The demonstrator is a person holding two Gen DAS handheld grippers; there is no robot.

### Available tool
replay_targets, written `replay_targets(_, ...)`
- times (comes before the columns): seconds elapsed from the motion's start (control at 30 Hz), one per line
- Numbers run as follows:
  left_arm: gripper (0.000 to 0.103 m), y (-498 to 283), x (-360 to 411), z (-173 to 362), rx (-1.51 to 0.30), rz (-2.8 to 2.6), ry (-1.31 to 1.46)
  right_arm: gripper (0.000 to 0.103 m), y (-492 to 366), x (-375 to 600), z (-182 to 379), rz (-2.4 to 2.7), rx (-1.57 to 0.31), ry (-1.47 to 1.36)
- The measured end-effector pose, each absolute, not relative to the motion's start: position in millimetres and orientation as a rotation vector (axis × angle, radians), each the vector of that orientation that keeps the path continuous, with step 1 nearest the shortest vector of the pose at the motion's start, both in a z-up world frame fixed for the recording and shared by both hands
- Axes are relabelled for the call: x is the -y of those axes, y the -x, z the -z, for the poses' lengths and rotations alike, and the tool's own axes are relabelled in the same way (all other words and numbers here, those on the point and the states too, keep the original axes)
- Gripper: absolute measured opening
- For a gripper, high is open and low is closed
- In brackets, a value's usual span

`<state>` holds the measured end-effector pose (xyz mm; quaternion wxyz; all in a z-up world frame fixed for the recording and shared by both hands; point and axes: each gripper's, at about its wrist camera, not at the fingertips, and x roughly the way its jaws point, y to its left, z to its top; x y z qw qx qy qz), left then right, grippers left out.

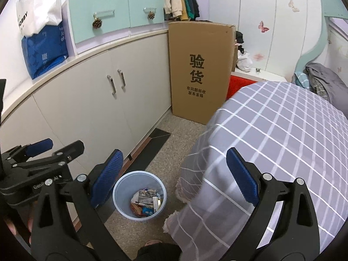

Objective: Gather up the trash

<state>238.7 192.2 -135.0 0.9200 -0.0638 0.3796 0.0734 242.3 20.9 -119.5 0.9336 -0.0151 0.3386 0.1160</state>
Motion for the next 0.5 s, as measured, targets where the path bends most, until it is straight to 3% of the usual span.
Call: replay_targets(0.5, 0.087, -147.9, -100.7, 60.1, -0.592, -0.019, 0.032, 0.095, -149.9, 63.6, 62.4, -0.153, -0.583, -0.017)
